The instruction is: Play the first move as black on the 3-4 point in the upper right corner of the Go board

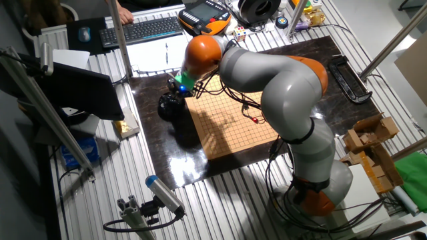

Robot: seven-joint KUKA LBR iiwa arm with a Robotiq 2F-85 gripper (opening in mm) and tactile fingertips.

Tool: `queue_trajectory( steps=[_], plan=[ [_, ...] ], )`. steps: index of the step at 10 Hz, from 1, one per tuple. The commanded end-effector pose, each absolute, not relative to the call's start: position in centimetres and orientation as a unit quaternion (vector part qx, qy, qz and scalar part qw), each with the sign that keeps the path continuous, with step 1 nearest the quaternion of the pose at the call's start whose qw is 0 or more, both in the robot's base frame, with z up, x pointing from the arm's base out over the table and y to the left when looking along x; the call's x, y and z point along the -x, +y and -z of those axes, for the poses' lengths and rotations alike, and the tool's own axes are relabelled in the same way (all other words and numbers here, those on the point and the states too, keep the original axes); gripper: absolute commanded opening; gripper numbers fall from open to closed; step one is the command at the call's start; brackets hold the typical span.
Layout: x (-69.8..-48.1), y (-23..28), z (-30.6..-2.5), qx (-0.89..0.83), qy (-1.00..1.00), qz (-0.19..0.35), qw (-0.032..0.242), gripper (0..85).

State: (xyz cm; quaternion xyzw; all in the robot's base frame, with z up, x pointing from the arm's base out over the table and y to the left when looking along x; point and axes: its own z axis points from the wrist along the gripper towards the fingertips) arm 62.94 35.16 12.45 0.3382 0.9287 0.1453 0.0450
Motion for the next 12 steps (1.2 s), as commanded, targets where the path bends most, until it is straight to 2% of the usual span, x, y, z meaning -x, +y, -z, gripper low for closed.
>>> queue_trajectory(
  steps=[1,4,6,9,12],
  plan=[
    [-62.9,35.1,-12.5,-0.332,0.931,-0.146,0.049,0.7],
    [-63.1,34.6,-13.1,-0.301,0.941,-0.139,0.068,0.7],
    [-63.1,33.6,-14.2,-0.282,0.948,-0.136,0.061,0.7],
    [-62.9,32.3,-15.6,-0.233,0.967,-0.09,0.049,0.7],
    [-62.7,31.2,-16.4,-0.197,0.977,-0.07,0.041,0.7]
  ],
)
